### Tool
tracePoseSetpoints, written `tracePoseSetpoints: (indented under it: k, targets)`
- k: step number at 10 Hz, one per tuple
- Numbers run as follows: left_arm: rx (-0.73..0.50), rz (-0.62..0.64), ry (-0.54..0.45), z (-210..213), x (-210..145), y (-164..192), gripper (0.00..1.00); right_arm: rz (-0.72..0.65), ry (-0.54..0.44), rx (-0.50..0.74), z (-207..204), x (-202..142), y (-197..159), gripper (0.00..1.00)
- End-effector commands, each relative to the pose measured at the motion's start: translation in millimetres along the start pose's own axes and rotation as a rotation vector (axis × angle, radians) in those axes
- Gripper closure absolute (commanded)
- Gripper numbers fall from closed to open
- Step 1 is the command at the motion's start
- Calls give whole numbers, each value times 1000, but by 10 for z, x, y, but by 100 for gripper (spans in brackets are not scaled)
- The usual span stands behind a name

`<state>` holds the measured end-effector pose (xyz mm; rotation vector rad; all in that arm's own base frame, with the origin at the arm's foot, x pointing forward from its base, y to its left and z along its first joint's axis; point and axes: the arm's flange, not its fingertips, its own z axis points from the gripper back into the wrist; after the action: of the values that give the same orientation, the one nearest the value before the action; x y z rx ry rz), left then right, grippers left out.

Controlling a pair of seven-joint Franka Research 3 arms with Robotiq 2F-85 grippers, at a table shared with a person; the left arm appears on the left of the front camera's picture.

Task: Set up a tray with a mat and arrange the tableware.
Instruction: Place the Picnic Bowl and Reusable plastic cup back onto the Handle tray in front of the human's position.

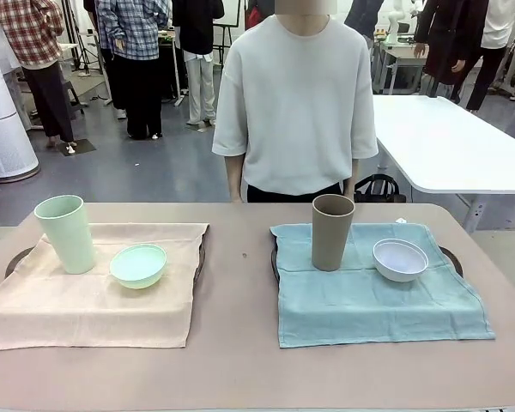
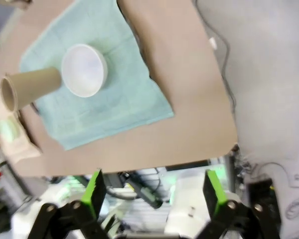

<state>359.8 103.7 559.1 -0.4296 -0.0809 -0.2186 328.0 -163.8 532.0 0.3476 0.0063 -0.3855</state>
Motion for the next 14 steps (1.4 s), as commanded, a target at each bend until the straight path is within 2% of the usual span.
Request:
tracePoseSetpoints:
  k: [1,3,5,7,10,11,12,13,14]
  targets:
    - [-158,-13,-20,101,-81,270,0,-28,54,175,163,36,-313,0]
    - [-339,-29,-45,181,-155,591,0,-67,73,355,283,49,-666,0]
    - [-444,-29,-154,260,-379,799,0,-109,64,492,369,45,-1010,0]
    - [-493,-27,-259,347,-755,1016,0,-132,42,584,525,24,-1326,0]
    - [-517,6,-367,427,-1218,1389,0,-161,21,667,663,11,-1646,0]
    - [-484,-1,-371,434,-1245,1374,0,-166,14,683,656,6,-1681,0]
    - [-428,-64,-391,411,-1203,1305,0,-146,16,683,614,15,-1642,0]
    - [-489,26,-358,488,-1286,1393,0,-187,11,645,632,-46,-1622,0]
    - [-489,26,-358,488,-1286,1393,0,-187,11,645,632,-46,-1622,0]
